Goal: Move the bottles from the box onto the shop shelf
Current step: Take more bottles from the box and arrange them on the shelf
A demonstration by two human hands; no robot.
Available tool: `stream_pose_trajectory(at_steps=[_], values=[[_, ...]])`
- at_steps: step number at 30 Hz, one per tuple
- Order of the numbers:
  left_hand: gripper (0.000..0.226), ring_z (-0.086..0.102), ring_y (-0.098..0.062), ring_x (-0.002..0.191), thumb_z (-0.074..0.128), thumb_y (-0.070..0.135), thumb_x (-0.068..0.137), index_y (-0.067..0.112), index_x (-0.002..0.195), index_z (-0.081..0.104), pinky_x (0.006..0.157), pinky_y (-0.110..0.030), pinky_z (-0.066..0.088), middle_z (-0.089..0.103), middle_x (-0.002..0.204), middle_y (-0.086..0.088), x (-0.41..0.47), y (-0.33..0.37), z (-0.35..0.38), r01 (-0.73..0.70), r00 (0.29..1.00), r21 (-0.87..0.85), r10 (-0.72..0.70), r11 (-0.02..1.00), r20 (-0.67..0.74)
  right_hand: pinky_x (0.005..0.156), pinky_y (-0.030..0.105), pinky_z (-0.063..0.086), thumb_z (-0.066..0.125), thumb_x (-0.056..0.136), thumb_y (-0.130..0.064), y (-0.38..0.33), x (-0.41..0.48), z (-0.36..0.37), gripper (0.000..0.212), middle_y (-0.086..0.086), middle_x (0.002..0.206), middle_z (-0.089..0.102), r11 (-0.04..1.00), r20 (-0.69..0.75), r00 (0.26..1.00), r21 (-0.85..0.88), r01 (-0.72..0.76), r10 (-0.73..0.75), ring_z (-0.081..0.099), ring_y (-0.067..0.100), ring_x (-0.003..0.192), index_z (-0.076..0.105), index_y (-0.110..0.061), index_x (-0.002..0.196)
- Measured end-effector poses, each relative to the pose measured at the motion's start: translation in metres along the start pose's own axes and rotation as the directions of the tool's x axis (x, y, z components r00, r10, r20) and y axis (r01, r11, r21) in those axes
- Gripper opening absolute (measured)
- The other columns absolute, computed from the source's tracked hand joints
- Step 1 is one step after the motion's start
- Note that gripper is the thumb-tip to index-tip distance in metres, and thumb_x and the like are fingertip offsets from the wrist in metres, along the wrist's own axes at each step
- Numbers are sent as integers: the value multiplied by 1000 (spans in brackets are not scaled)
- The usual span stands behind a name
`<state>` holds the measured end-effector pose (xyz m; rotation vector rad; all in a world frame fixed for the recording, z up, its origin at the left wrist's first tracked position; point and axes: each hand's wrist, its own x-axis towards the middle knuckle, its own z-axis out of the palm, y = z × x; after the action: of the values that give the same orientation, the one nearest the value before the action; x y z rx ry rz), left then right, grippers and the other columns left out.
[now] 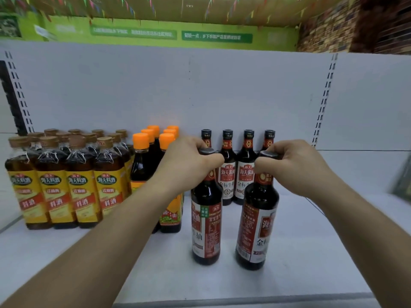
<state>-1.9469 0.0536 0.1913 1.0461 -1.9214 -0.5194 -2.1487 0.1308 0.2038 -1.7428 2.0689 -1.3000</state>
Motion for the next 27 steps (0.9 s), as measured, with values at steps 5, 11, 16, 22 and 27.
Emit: stream_pose_trajectory(at_steps=[5, 11, 16, 22, 27], values=[[19, 52, -5, 52, 74, 31, 82, 17, 77, 63, 55, -28, 43, 56, 60, 6, -1, -4, 7, 25, 999, -30, -26, 999, -30, 37, 20, 40, 73, 82, -30, 2, 2, 8, 14, 4, 68, 66, 1000, 37, 999, 4, 21, -21, 56, 12, 53, 71, -16, 84], [22, 60, 2, 61, 76, 47, 86, 29, 77, 66, 61, -25, 47, 61, 62, 18, -16, -12, 11, 52, 996, -81, -57, 995, -67, 39, 15, 39, 77, 84, -39, 20, -3, 12, 22, -3, 68, 57, 987, 66, 996, 154, 43, -54, 53, 8, 53, 69, -19, 89], [21, 64, 0, 96, 70, 60, 84, 48, 100, 64, 73, -23, 50, 66, 102, 23, -40, -28, 10, 118, 992, -69, -114, 991, 57, 51, 22, 47, 81, 73, -60, 39, -13, 7, 39, 2, 81, 69, 964, 152, 988, 265, -3, -39, 59, 5, 57, 71, -29, 95], [83, 66, -1, 112, 91, 43, 70, 39, 142, 50, 96, -31, 56, 67, 128, 20, -78, -74, 17, 349, 884, -145, -274, 926, 379, 71, 30, 56, 91, 54, -63, 96, -41, 21, 69, -7, 113, 68, 949, 353, 934, 269, -166, 63, 73, 13, 86, 64, -43, 114], [73, 63, 0, 117, 91, 14, 73, 36, 134, 56, 110, -37, 47, 69, 124, 22, -91, -89, 33, 326, 867, -110, -251, 939, 430, 90, 44, 59, 93, 59, -30, 120, -60, 50, 69, -14, 119, 72, 946, 423, 905, 276, -167, 36, 75, 12, 89, 66, -37, 122]])
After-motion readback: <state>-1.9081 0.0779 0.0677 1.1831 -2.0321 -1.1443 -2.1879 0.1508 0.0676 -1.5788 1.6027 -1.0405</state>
